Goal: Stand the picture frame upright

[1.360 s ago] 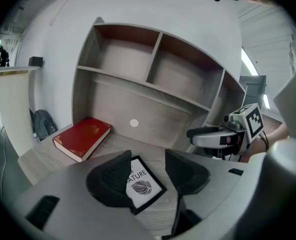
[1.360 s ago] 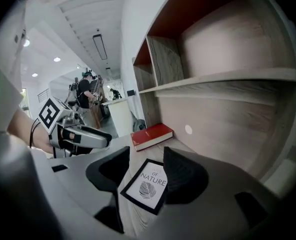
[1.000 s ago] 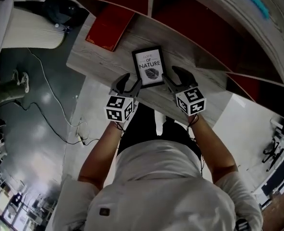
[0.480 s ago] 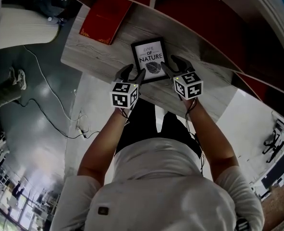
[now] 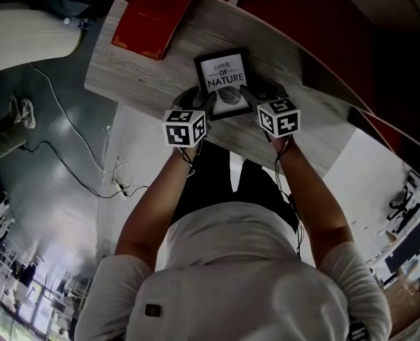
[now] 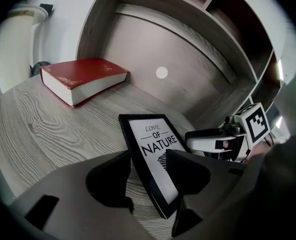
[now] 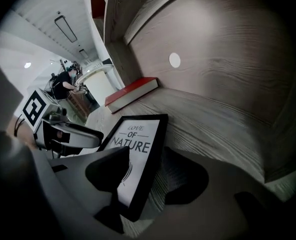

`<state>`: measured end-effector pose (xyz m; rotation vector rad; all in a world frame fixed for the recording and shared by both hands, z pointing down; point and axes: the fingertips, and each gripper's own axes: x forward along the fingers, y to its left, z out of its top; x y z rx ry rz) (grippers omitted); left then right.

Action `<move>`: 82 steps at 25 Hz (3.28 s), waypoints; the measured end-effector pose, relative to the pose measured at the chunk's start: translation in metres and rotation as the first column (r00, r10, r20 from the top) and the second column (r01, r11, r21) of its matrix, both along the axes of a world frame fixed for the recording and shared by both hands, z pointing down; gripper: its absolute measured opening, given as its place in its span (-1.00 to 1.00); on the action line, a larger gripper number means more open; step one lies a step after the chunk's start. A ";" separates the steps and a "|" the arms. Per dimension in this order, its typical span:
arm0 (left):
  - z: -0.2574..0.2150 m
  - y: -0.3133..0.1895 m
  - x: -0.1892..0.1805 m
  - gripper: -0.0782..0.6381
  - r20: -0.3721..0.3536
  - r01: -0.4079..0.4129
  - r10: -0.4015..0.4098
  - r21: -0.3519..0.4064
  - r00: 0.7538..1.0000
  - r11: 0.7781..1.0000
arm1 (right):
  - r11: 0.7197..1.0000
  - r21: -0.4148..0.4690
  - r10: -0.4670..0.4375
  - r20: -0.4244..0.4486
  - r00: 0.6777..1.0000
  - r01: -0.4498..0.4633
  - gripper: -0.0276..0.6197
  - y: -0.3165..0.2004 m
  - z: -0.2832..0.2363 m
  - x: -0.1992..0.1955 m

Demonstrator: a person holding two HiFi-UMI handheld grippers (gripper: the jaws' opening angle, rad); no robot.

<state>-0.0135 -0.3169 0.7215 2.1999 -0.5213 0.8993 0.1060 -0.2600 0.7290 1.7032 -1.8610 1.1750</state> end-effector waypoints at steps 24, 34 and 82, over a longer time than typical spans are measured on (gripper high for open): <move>0.024 -0.005 -0.002 -0.46 0.053 -0.012 0.012 -0.005 0.999 1.000 | 0.995 -0.086 0.044 -0.027 0.999 -0.046 -0.55 -0.003 0.025 0.000; 0.019 0.003 -0.001 -0.52 0.053 -0.048 0.049 -0.033 0.997 0.998 | 0.987 -0.077 0.141 -0.008 0.990 -0.141 -0.65 0.020 0.008 -0.001; -0.219 0.148 0.046 -0.53 -0.131 -0.320 0.397 0.394 0.908 0.862 | 0.808 0.350 0.522 -0.050 0.851 -0.475 -0.65 0.206 -0.217 0.007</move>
